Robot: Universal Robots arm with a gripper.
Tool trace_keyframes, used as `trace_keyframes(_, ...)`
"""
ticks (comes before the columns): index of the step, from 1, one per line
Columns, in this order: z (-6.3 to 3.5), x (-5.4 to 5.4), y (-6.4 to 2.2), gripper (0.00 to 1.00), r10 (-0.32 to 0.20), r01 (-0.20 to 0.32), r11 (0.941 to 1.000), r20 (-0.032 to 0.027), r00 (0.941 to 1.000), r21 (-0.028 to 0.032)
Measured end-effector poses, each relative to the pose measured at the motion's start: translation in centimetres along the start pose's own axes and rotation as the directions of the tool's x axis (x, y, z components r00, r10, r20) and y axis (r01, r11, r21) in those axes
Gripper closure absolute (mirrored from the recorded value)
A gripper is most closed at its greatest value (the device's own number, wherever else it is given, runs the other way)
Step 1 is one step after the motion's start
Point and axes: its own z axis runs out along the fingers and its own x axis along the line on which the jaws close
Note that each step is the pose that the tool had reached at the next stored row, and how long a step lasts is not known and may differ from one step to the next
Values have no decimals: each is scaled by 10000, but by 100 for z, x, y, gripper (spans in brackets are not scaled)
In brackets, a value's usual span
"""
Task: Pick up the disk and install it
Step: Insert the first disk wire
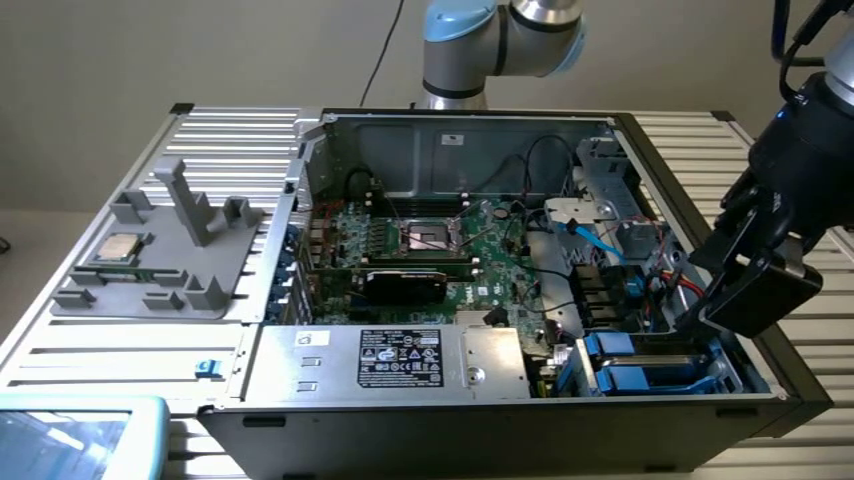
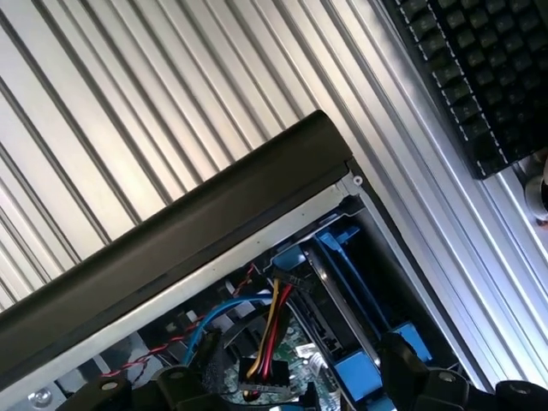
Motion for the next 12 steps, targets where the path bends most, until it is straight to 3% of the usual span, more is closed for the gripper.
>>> trace_keyframes(2, -3, -1, 0, 18, -235, 235, 9997, -49, 9997, 40)
trace_keyframes(6, -24, 1, 1, 18, -765, 766, 9970, -89, 9970, 84)
trace_keyframes(12, -66, 5, 5, 18, -1546, 1549, 9878, -169, 9878, 153)
